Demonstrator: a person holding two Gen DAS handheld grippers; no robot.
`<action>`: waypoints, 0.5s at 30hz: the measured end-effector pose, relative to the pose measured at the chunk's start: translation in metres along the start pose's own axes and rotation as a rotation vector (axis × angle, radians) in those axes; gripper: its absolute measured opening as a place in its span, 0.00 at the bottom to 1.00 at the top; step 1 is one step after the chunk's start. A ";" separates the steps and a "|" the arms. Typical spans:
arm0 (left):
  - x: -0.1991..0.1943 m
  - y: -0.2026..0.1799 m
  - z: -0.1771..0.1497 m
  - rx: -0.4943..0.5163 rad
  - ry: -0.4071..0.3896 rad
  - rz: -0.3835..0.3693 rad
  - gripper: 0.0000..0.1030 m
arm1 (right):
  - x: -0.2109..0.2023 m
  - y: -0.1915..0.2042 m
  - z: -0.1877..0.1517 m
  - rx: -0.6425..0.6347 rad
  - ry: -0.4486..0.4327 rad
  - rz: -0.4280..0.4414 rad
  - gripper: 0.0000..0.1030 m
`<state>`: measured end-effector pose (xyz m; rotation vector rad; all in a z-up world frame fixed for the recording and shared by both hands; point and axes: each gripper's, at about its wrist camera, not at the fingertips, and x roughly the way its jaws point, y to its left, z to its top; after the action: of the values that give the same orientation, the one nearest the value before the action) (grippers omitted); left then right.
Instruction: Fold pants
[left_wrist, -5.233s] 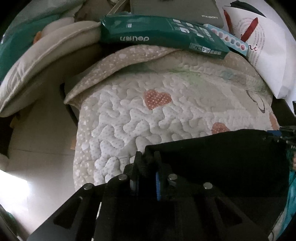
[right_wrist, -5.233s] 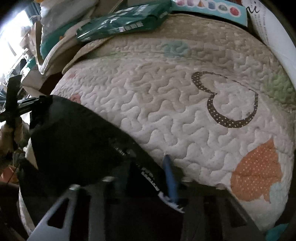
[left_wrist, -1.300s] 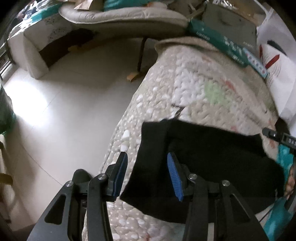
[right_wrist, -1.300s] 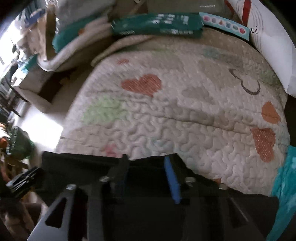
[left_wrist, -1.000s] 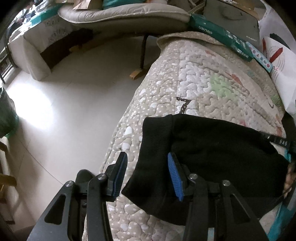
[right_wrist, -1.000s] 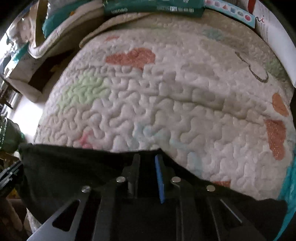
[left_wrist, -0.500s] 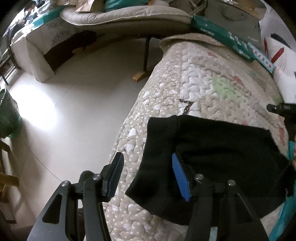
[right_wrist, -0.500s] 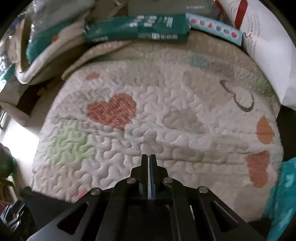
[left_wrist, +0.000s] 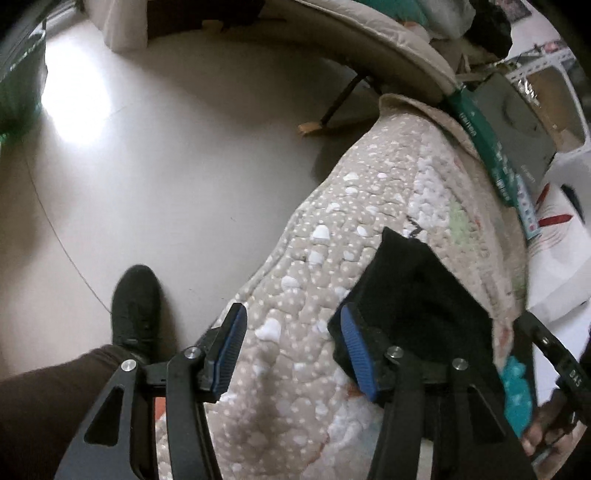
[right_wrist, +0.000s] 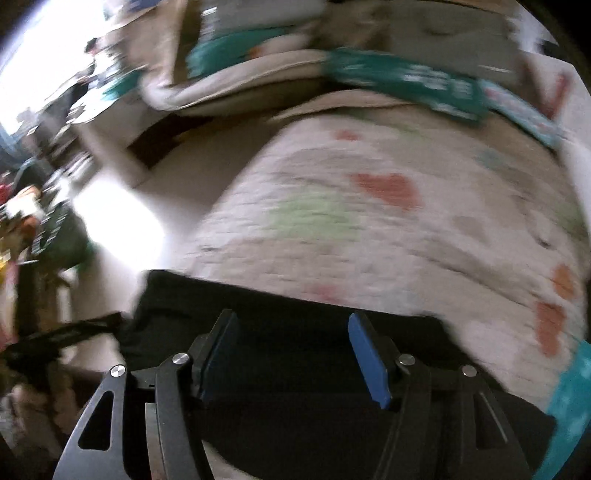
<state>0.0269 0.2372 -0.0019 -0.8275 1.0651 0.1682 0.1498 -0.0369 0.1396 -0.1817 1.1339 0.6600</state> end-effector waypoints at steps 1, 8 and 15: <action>-0.003 -0.001 -0.001 0.003 -0.009 -0.018 0.50 | 0.006 0.009 0.004 -0.016 0.008 0.017 0.66; -0.019 -0.018 -0.005 0.066 -0.070 -0.086 0.50 | 0.059 0.069 0.036 -0.157 0.098 0.093 0.66; 0.008 -0.024 -0.011 0.101 0.006 -0.043 0.50 | 0.112 0.083 0.041 -0.195 0.215 0.171 0.66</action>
<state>0.0356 0.2107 0.0015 -0.7590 1.0519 0.0750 0.1630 0.0922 0.0738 -0.3309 1.2999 0.9207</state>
